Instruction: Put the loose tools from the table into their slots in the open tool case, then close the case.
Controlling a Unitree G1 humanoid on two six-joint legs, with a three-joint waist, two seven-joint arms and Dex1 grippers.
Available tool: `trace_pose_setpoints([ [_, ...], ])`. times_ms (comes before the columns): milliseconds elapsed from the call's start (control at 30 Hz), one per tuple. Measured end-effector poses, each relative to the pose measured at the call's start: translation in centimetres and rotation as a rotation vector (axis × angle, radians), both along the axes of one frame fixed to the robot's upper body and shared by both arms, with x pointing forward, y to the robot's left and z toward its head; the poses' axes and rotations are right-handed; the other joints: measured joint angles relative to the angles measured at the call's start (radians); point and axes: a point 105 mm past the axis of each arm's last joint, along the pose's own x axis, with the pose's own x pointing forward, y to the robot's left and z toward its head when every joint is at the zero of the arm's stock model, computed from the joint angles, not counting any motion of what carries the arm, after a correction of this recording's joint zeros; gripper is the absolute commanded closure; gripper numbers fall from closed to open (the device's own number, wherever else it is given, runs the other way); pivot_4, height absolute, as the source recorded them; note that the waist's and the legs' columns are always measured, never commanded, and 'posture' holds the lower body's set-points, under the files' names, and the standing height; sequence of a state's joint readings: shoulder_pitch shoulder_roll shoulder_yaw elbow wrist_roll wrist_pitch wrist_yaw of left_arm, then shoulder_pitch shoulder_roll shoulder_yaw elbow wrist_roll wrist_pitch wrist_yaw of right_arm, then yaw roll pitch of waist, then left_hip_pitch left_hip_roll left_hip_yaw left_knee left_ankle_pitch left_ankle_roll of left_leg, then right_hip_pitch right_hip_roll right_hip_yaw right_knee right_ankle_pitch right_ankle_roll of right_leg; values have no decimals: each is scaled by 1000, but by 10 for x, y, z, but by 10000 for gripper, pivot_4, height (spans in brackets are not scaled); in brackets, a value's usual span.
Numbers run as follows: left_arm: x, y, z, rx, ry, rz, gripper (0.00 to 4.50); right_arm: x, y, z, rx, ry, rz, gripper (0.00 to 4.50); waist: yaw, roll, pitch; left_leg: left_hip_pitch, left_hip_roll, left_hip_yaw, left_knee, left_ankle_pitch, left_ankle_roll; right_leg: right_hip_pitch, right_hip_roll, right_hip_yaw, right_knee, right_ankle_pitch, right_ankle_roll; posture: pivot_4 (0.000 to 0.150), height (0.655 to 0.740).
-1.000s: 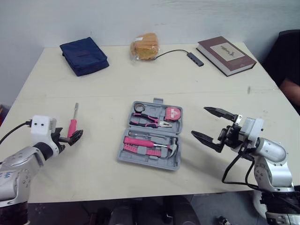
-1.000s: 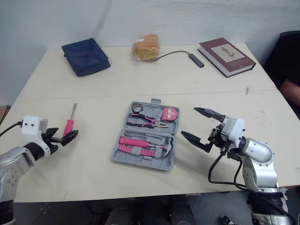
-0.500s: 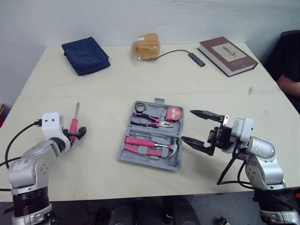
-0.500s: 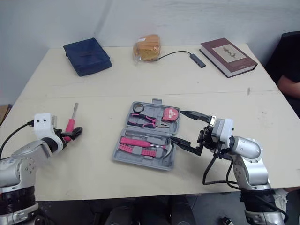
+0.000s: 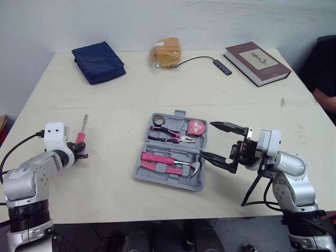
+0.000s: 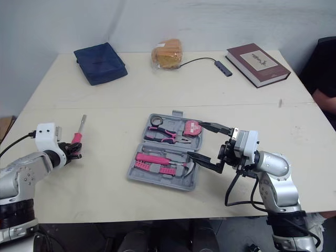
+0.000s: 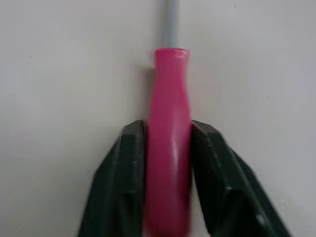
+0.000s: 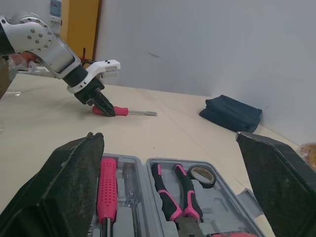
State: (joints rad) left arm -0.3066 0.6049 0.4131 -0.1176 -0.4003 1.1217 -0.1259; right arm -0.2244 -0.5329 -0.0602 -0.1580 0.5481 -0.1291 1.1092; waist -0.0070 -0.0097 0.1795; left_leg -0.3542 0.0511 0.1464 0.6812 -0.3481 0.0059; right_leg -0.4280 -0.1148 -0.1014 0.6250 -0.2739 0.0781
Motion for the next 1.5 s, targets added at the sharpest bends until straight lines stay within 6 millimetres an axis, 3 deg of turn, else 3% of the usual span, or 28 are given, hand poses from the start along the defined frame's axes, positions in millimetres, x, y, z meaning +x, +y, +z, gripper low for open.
trace_pose_setpoints([
  [133, 4, 3, 9, 28, -82, -109, 39564, 4, -9, 5, -18, -22, -52, 0, 5, 0, 0, -2, 1, 0, 0, 0, 0, -2, -1, 0, 0, 0, 0, 1500, 7400],
  [267, 7, -17, 52, 31, -256, -389, 39564, 0, -28, 8, -128, -46, -67, 0, 6, -2, 1, -3, 1, -1, 0, -1, 0, -2, -1, -1, -3, 0, 0, 1500, 7400],
  [400, -9, -72, 83, 123, -368, -890, 39564, -11, -37, -4, -198, 45, -19, 0, 6, -1, 1, -3, 1, 1, 0, -1, 1, -2, 1, -2, -3, 0, 0, 1500, 7400],
  [567, -21, -115, 83, 166, -407, -1233, 39564, -19, -40, 1, -213, 63, 1, 0, 4, -1, 1, -3, 0, 1, 0, 0, 1, -2, 3, -2, -3, 0, 0, 1500, 7400],
  [700, -44, -164, 81, 279, -370, -1657, 39564, -25, -40, -5, -251, 89, 29, 0, 9, -1, 1, -4, -3, 1, 1, 0, 2, -2, 5, -1, -3, 0, 0, 1500, 7400],
  [800, -58, -175, 64, 335, -200, -1800, 39564, -29, -39, -3, -257, 110, 51, 0, 1, -1, 1, -4, -3, 3, 1, 0, 3, -2, 7, 0, -4, 0, 1, 1500, 7400],
  [1000, -69, -189, 34, 414, 25, -1842, 39564, -33, -41, -9, -267, 150, 37, 0, 10, -2, 2, -4, -3, 1, 2, 1, 3, -1, 8, 0, -4, 0, 1, 1500, 7400],
  [1300, -47, -199, 26, 518, 25, -1736, 39564, -39, -39, -20, -253, 178, 14, 0, 17, -3, 2, -4, -3, 1, 2, 1, 4, -2, 8, 0, -4, 0, 1, 1500, 7400],
  [1500, -47, -199, 20, 555, 39, -1767, 39564, -39, -40, -21, -251, 183, 0, 0, 20, -3, 2, -4, -3, 1, 3, 1, 4, -1, 8, 0, -4, 0, 1, 1500, 7400],
])
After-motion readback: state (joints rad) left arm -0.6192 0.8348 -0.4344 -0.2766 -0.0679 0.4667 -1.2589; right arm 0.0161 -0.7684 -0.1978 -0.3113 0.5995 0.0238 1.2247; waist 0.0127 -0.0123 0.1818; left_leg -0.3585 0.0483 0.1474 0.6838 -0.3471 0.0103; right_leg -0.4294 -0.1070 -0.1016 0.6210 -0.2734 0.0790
